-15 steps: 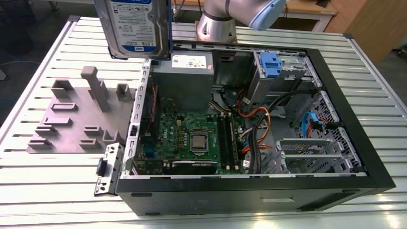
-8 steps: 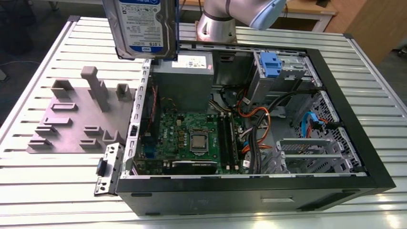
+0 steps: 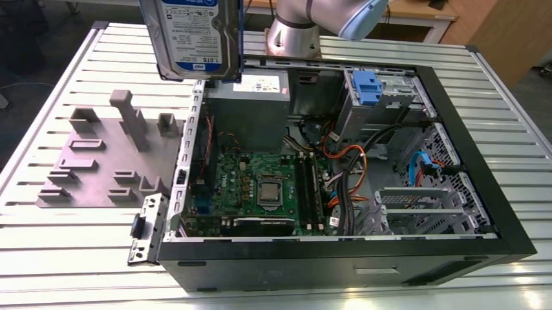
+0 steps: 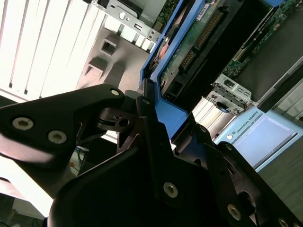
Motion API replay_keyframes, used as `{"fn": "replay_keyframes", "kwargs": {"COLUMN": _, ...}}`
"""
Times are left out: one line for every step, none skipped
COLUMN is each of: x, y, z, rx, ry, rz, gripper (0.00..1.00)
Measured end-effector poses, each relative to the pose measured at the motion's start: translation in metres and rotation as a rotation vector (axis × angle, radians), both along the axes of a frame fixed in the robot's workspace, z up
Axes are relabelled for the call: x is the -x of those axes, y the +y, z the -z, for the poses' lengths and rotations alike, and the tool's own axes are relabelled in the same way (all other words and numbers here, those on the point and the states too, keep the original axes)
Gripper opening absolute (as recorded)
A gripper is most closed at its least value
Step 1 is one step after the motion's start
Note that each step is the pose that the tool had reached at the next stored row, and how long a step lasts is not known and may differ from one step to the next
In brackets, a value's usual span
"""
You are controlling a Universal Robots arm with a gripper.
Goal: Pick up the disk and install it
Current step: 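Pick up the disk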
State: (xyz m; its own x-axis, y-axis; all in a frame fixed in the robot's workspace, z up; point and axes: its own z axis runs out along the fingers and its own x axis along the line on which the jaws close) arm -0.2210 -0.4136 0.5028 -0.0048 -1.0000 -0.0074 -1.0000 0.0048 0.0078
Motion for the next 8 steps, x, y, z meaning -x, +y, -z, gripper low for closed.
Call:
{"fn": "replay_keyframes", "kwargs": {"x": 0.0000, "y": -0.0002, "z": 0.0000, "rx": 0.0000, "ry": 0.0000, "rz": 0.000, "gripper": 0.36}}
{"fn": "replay_keyframes", "kwargs": {"x": 0.0000, "y": -0.0008, "z": 0.0000, "rx": 0.0000, "ry": 0.0000, "rz": 0.000, "gripper": 0.36}}
{"fn": "replay_keyframes", "kwargs": {"x": 0.0000, "y": -0.0014, "z": 0.0000, "rx": 0.0001, "ry": 0.0000, "rz": 0.000, "gripper": 0.36}}
{"fn": "replay_keyframes", "kwargs": {"x": 0.0000, "y": -0.0022, "z": 0.0000, "rx": 0.0000, "ry": 0.0000, "rz": 0.000, "gripper": 0.36}}
{"fn": "replay_keyframes", "kwargs": {"x": -0.0002, "y": -0.0031, "z": 0.0000, "rx": 0.0000, "ry": 0.0000, "rz": 0.000, "gripper": 0.36}}
{"fn": "replay_keyframes", "kwargs": {"x": -0.0005, "y": -0.0040, "z": 0.0001, "rx": 0.0000, "ry": 0.0000, "rz": 0.000, "gripper": 0.36}}
{"fn": "replay_keyframes", "kwargs": {"x": -0.0013, "y": -0.0048, "z": 0.0002, "rx": 0.0000, "ry": -0.0001, "rz": 0.000, "gripper": 0.36}}
{"fn": "replay_keyframes", "kwargs": {"x": -0.0027, "y": -0.0053, "z": 0.0004, "rx": 0.0000, "ry": 0.0000, "rz": 0.000, "gripper": 0.36}}
